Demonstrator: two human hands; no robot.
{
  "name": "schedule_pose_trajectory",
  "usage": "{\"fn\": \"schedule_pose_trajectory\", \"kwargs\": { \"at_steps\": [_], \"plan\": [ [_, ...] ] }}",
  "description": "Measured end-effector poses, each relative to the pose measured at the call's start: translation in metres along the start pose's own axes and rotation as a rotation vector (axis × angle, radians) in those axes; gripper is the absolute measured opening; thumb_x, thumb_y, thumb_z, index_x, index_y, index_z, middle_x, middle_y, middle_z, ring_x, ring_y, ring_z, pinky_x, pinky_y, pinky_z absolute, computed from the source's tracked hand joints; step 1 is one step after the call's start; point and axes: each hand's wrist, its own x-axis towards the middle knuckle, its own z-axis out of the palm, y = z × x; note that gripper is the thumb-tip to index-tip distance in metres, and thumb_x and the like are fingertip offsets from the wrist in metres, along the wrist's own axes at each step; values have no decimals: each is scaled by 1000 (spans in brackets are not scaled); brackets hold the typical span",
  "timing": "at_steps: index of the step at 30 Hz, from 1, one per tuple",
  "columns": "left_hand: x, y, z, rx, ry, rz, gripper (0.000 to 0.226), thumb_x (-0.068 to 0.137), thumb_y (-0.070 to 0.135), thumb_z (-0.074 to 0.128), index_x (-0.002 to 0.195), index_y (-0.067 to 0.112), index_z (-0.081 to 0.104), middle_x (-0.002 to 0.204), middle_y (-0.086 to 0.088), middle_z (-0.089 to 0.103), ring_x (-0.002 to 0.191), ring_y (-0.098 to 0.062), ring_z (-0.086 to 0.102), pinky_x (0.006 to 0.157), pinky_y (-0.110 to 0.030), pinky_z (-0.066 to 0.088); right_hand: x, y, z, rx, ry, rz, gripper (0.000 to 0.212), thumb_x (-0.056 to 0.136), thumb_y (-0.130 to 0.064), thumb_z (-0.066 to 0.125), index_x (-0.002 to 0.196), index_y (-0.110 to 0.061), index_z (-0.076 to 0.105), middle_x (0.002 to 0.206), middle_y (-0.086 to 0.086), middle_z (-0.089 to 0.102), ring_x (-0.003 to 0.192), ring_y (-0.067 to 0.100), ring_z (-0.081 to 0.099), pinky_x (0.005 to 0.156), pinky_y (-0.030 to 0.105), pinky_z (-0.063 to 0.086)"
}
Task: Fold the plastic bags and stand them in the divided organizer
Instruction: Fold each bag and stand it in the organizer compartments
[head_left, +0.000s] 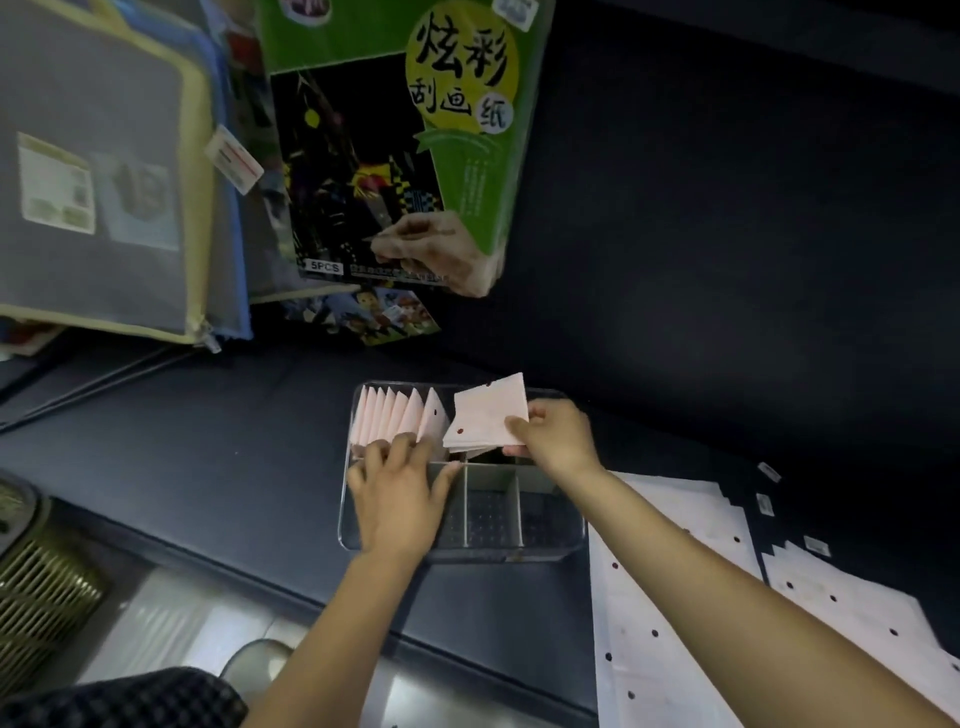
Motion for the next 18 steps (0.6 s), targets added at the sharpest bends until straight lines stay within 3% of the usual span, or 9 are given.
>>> {"fn": "schedule_pose_trajectory", "kwargs": {
  "at_steps": [3,8,13,18],
  "plan": [
    [-4,0,-1,-21,29,8,43,87,45,59,121,19,61,117,-2,61,105,-30,49,85,-43,33,12,-6,19,-296,-21,-86,19,88,-6,54,98,-5,70,95,11,72,70,22,71,66,33,59],
    [-8,-4,1,-47,-2,25,42,87,45,59,122,22,62,121,-3,57,110,-29,45,88,-43,32,21,-17,49,-603,-102,-122,20,90,-13,53,102,-4,67,100,15,69,90,29,67,80,39,56],
    [-14,0,-1,-129,30,17,29,88,38,60,107,17,67,112,-8,55,108,-31,45,87,-44,34,17,-14,62,-602,-66,-82,43,99,-42,38,98,-8,63,94,10,66,86,26,61,64,30,40],
    [-39,29,-6,-330,88,134,18,89,28,61,88,11,65,92,-7,57,88,-26,51,72,-39,44,-7,15,22,-365,68,-189,30,95,-44,46,87,-18,58,74,-4,58,75,19,58,63,31,43]
  ]
}}
